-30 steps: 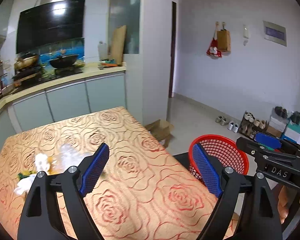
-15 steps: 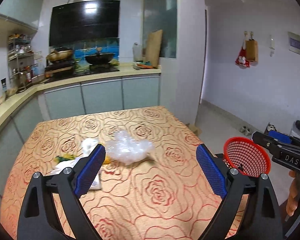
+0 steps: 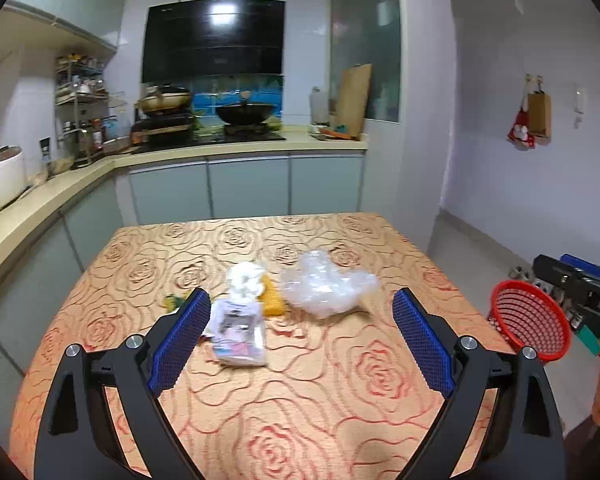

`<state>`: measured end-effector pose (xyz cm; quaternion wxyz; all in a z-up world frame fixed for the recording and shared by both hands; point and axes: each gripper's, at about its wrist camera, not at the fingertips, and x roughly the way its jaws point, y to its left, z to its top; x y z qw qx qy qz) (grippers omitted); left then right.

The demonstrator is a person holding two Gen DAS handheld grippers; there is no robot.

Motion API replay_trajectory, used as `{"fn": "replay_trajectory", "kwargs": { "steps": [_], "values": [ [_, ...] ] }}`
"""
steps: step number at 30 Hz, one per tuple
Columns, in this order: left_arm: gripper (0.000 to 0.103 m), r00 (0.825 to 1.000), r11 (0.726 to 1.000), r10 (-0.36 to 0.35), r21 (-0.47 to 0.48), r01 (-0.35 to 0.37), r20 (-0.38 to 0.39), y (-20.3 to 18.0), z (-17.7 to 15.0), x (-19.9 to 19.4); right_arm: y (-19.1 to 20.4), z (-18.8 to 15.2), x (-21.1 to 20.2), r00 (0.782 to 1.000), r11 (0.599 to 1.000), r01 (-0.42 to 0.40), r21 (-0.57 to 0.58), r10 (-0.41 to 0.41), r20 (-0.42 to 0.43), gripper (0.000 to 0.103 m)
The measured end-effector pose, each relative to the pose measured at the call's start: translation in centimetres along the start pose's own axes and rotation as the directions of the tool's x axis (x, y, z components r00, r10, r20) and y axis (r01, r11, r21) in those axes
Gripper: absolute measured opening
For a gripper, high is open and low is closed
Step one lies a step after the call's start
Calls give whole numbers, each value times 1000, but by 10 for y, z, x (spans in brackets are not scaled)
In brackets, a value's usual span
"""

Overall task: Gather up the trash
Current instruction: 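Bring both tools back over the table toward the remaining trash, then move both open tools toward the Watsons packet and white tissue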

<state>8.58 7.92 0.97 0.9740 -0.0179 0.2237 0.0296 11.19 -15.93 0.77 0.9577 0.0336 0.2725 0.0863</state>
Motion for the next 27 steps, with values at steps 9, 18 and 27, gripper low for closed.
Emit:
{"fn": "replay_trajectory", "kwargs": {
  "steps": [9, 18, 27],
  "values": [
    [89, 994, 987, 110, -115, -111, -18, 52, -8, -1, 24, -2, 12, 999, 999, -46, -28, 45, -24, 68],
    [89, 989, 984, 145, -106, -145, -8, 70, -15, -1, 45, -2, 28, 995, 995, -87, -47, 84, -46, 68],
    [89, 988, 985, 127, -107, -137, -92, 80, -21, 25, 65, -5, 53, 990, 990, -117, -83, 110, -89, 68]
  ]
}}
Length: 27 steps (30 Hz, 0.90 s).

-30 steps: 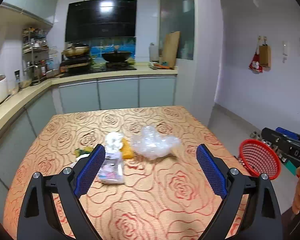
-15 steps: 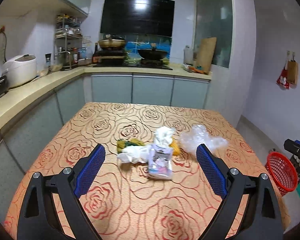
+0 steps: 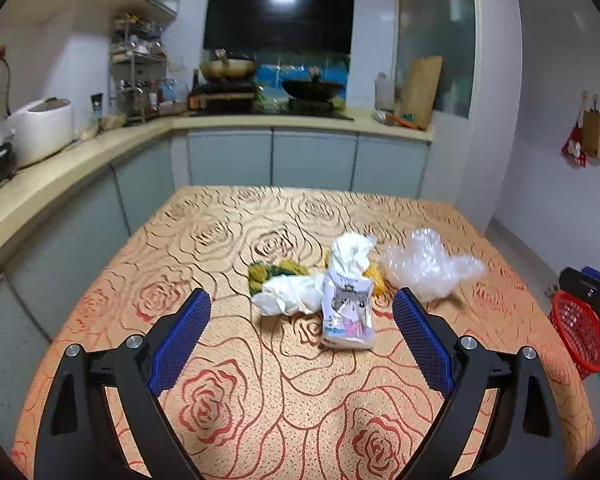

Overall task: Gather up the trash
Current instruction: 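Move both open tools toward the Watsons packet and white tissue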

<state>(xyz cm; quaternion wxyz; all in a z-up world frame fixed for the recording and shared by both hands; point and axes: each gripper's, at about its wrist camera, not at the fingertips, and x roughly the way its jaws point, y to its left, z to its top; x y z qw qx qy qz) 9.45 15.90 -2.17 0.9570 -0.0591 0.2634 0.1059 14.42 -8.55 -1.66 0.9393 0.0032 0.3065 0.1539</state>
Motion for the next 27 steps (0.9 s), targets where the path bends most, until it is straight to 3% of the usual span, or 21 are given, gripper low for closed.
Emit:
{"fn": "replay_trajectory", "kwargs": {
  "steps": [8, 19, 27],
  "values": [
    [89, 995, 996, -36, 78, 43, -89, -15, -2, 39, 1, 6, 28, 999, 1000, -5, -1, 5, -35, 68],
    [88, 987, 992, -42, 110, 59, -154, -27, -3, 76, -6, 12, 66, 997, 1000, 5, -13, -6, -80, 68],
    [66, 969, 991, -36, 116, 66, -244, -26, -6, 105, -8, 13, 81, 995, 1000, -8, -8, 7, -98, 68]
  ]
}}
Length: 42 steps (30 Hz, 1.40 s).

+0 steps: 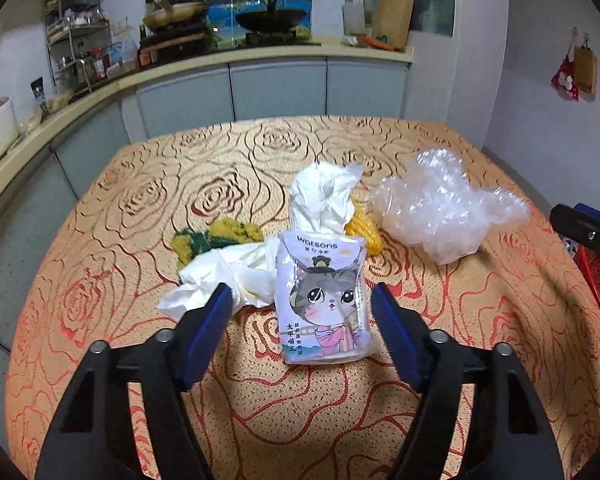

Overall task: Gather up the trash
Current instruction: 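Move both open tools toward the Watsons packet and white tissue, then grasp the Watsons packet with the left tool while the right tool grasps the clear plastic bag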

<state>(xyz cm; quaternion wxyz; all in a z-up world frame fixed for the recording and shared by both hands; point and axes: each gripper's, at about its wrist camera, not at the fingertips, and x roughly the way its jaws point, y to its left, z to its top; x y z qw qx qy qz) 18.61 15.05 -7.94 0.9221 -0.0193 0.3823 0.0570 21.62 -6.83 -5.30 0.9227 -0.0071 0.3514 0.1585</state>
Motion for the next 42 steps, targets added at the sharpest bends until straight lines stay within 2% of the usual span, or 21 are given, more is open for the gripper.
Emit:
{"fn": "replay_trajectory", "kwargs": {
  "steps": [10, 13, 17, 19, 20, 21, 22, 27, 33, 42],
  "values": [
    [43, 1000, 1000, -3, 25, 4, -19, -5, -4, 8, 4, 5, 14, 1000, 999, -19, -29, 19, -13, 68],
    [40, 1000, 1000, -1, 30, 1, -13, -7, -5, 7, 9, 7, 20, 999, 998, -42, -43, 41, -23, 68],
    [29, 1000, 1000, -3, 30, 3, -6, -7, -7, 4, 17, 10, 32, 995, 995, -82, -48, 79, -53, 68],
    [27, 1000, 1000, -10, 26, 10, -1, -6, -7, 1, 23, 12, 38, 992, 992, -106, -64, 102, -68, 68],
    [26, 1000, 1000, -12, 23, 12, -1, -5, -8, 0, 28, 14, 42, 990, 990, -120, -79, 114, -80, 71],
    [26, 1000, 1000, -13, 21, 13, 0, -5, -8, -1, 32, 15, 44, 990, 988, -125, -89, 117, -84, 80],
    [25, 1000, 1000, -14, 18, 14, 1, -4, -8, -2, 36, 16, 45, 990, 987, -128, -100, 120, -80, 81],
    [25, 1000, 1000, -21, -7, 21, 23, 3, -8, -12, 58, 20, 59, 992, 975, -114, -189, 100, -81, 81],
    [25, 998, 1000, -16, -20, 17, 54, 12, -8, -24, 63, 21, 77, 993, 971, -86, -224, 66, -94, 81],
    [25, 995, 999, -10, -46, 14, 95, 22, -10, -38, 63, 14, 80, 991, 968, -86, -234, 60, -116, 50]
  ]
}}
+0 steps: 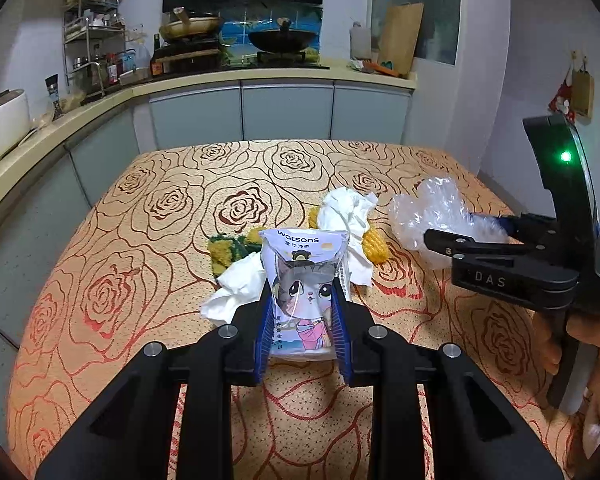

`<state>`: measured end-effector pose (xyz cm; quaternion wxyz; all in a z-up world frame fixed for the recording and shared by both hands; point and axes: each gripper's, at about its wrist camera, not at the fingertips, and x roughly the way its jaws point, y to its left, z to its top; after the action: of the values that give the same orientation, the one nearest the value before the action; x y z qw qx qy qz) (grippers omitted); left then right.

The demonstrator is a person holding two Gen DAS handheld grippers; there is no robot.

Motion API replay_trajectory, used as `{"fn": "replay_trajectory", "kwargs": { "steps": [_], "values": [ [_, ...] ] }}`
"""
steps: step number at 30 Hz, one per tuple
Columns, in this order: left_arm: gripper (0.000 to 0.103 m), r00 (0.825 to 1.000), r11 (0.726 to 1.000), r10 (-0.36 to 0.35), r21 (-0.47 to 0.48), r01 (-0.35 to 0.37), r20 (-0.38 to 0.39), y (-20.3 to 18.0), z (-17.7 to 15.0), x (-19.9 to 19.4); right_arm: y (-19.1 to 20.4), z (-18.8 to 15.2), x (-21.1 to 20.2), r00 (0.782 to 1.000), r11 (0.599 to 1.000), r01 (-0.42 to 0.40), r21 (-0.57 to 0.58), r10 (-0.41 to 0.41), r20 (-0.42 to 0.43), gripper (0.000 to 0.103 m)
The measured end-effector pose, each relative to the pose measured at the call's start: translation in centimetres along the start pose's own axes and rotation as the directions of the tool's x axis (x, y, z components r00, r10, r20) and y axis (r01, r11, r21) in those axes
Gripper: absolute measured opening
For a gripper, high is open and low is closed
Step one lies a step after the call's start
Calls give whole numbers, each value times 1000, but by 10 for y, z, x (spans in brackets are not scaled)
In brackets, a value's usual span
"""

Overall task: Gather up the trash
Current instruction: 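Grasp the Watsons packet with the left tool while the right tool grasps the clear plastic bag, then lift the packet and plastic bag and carry them over the red wastebasket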

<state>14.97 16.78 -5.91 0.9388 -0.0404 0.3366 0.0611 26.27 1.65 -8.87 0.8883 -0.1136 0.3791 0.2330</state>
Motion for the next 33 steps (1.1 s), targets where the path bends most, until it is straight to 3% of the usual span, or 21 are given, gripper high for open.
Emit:
{"fn": "replay_trajectory", "kwargs": {
  "steps": [6, 19, 33],
  "values": [
    [25, 999, 1000, -6, -6, 6, 41, 3, 1, -13, -4, -7, -16, 1000, 999, -14, 35, 14, 5, 39],
    [25, 995, 1000, -4, -7, 4, 103, 1, 6, -45, -7, -20, -101, 988, 991, -54, 123, 35, 149, 39],
    [25, 982, 1000, -5, 18, 2, 188, -26, 22, -82, -29, -37, -167, 968, 978, -45, 203, -7, 249, 39]
  ]
}}
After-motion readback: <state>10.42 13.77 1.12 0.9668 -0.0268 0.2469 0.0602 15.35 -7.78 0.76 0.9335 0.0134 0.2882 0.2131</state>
